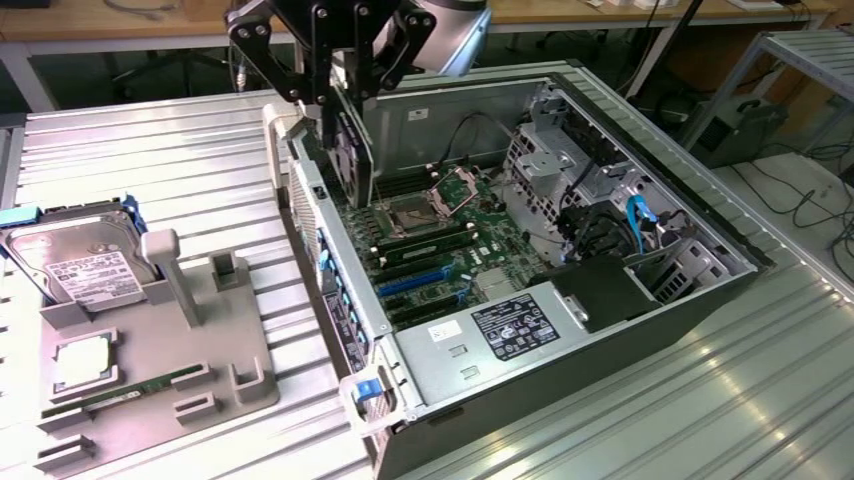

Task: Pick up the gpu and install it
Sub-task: 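Pick up the gpu and move the gpu toward the slot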

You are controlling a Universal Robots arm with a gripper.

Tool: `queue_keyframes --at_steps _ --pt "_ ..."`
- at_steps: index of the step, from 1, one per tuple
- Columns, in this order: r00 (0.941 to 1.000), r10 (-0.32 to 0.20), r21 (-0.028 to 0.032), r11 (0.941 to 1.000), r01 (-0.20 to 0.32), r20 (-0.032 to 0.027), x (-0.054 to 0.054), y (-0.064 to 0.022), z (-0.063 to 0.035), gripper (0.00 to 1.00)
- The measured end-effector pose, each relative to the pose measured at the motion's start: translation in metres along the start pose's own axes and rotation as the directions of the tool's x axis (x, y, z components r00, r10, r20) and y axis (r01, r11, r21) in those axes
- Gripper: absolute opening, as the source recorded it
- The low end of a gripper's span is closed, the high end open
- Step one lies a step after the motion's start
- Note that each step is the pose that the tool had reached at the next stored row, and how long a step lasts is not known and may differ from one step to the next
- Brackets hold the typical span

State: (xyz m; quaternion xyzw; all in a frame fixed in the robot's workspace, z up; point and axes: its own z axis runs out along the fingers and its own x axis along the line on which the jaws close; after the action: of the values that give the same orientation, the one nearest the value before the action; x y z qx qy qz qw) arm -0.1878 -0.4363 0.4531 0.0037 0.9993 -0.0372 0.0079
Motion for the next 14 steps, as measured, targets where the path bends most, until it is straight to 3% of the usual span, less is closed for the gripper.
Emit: queue_keyframes --at_steps 14 --pt "1.0000 0.000 0.0000 1.0000 0.000 0.0000 -0.012 0.0001 0.0004 0.27"
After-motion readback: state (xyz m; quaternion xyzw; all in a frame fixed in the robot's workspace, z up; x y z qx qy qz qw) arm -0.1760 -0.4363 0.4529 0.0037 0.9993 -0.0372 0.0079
